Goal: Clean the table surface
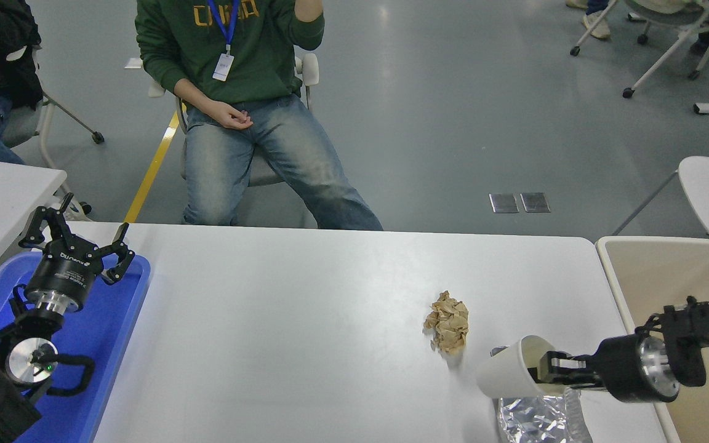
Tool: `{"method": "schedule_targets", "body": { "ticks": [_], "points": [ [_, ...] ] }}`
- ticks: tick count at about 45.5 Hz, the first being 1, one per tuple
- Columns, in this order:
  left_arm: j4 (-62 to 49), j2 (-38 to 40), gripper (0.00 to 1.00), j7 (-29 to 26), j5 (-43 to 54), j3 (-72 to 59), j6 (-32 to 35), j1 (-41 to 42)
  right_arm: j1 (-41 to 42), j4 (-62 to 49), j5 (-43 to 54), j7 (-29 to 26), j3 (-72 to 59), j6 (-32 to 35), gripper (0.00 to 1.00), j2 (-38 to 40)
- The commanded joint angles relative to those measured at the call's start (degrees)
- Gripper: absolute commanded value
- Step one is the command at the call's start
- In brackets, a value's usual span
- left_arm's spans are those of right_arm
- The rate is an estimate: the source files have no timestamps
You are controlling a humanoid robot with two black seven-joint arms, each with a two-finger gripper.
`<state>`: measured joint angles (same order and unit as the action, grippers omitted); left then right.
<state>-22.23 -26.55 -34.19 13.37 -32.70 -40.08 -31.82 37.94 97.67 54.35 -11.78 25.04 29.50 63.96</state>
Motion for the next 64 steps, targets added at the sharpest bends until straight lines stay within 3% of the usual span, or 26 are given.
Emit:
{"method": "schedule_targets", "body": {
  "ticks": [1,22,36,49,64],
  "points": [
    [0.0,0.01,1.0,0.0,-0.01,0.0,0.0,0.01,8.02,0.86,-6.27,0.0,0.63,5.48,0.0,10.65],
    [0.0,0.01,1.0,0.0,-0.01,0.0,0.0,0.01,17.78,0.77,-10.58,0.0,0.72,14.71,0.0,21.9],
    [0.0,-0.08,1.0,0.0,-0.01,0.0,0.0,0.01,18.93,0.15,-10.75,-0.09,0.37,15.33,0.0,22.43],
    [0.0,-0.08,1.0,0.0,-0.01,0.0,0.0,0.01,18.05,-8.01,-9.96,-0.18,-1.13,11.64,0.0,21.91],
    [0.0,-0.08,1.0,0.0,-0.01,0.0,0.0,0.01,17.78,-15.4,-10.75,-0.09,-10.26,-3.12,0.0,20.59]
  ]
}}
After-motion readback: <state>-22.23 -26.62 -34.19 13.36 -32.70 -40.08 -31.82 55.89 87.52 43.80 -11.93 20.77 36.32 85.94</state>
